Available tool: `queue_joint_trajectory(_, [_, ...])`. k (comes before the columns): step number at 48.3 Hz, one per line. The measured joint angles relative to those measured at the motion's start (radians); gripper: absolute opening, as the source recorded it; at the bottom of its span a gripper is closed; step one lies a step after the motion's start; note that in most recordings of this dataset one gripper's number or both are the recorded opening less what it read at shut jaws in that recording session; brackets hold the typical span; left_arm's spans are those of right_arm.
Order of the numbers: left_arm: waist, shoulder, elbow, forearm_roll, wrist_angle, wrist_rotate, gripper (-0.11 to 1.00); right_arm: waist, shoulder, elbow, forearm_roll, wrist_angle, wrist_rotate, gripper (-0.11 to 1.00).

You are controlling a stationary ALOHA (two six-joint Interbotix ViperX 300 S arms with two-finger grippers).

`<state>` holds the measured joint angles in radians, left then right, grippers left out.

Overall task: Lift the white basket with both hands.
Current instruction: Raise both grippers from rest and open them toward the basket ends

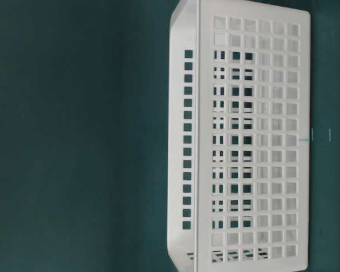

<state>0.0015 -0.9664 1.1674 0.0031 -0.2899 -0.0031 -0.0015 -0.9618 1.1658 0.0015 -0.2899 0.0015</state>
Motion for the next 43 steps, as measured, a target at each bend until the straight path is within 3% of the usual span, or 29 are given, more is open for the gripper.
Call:
queue_joint_trajectory(3, [0.0, 0.0, -0.011, 0.002, 0.015, -0.032, 0.14, 0.002, -0.002, -0.006, 0.011, 0.003, 0.011, 0.08])
queue_joint_trajectory(7, [0.011, 0.0, -0.038, 0.003, 0.057, -0.095, 0.03, 0.005, -0.005, -0.034, 0.104, 0.038, 0.054, -0.01])
queue_joint_trajectory(10, [0.025, 0.0, -0.06, 0.005, 0.101, -0.15, -0.03, -0.009, -0.005, -0.058, 0.187, 0.091, 0.095, -0.02])
queue_joint_trajectory(15, [0.044, 0.002, -0.101, 0.006, 0.181, -0.239, -0.04, -0.055, 0.006, -0.109, 0.307, 0.206, 0.167, -0.02])
queue_joint_trajectory(20, [0.067, 0.011, -0.155, 0.006, 0.252, -0.35, -0.05, -0.115, 0.041, -0.176, 0.376, 0.336, 0.245, -0.02])
queue_joint_trajectory(26, [0.11, 0.043, -0.225, 0.006, 0.339, -0.5, -0.05, -0.187, 0.104, -0.255, 0.399, 0.494, 0.351, -0.02])
queue_joint_trajectory(36, [0.146, 0.149, -0.35, 0.009, 0.477, -0.782, -0.05, -0.285, 0.233, -0.351, 0.397, 0.753, 0.537, -0.02])
queue_joint_trajectory(43, [0.149, 0.235, -0.431, 0.011, 0.627, -0.919, -0.05, -0.319, 0.282, -0.397, 0.39, 0.85, 0.635, -0.02])
